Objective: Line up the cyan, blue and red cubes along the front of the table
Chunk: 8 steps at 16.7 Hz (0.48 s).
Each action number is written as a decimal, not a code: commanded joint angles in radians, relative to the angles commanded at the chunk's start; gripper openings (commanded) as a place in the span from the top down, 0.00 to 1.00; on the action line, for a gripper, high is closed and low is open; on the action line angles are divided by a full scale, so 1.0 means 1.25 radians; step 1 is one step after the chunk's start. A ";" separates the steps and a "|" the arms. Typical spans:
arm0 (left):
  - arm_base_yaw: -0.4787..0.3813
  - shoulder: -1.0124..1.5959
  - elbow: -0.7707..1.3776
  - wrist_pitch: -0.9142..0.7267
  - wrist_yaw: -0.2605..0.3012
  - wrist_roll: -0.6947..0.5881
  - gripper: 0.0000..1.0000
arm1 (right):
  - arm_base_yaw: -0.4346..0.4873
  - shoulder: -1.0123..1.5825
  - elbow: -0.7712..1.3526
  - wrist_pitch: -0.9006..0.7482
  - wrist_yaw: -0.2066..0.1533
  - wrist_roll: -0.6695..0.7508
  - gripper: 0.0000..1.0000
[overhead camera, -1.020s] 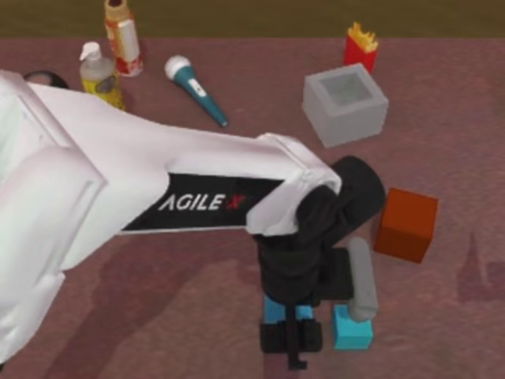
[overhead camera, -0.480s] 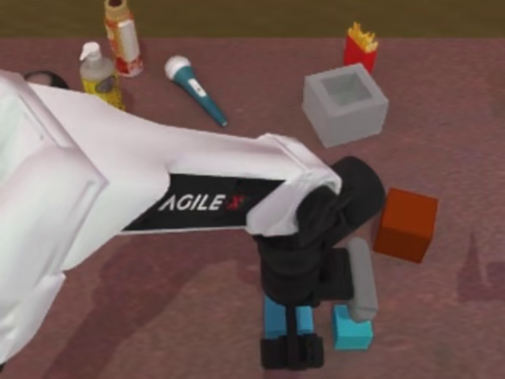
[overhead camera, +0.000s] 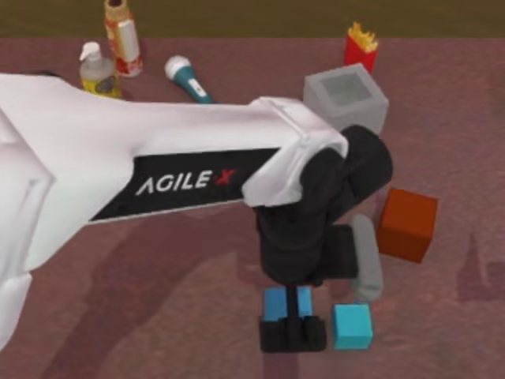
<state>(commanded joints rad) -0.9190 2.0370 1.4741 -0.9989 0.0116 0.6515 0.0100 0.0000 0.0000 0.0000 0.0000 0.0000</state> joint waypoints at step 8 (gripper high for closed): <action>0.004 -0.031 0.044 -0.071 0.000 -0.001 0.00 | 0.000 0.000 0.000 0.000 0.000 0.000 0.00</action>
<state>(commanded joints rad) -0.9143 1.9983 1.5286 -1.0882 0.0119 0.6501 0.0101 0.0002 0.0002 -0.0001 0.0000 0.0001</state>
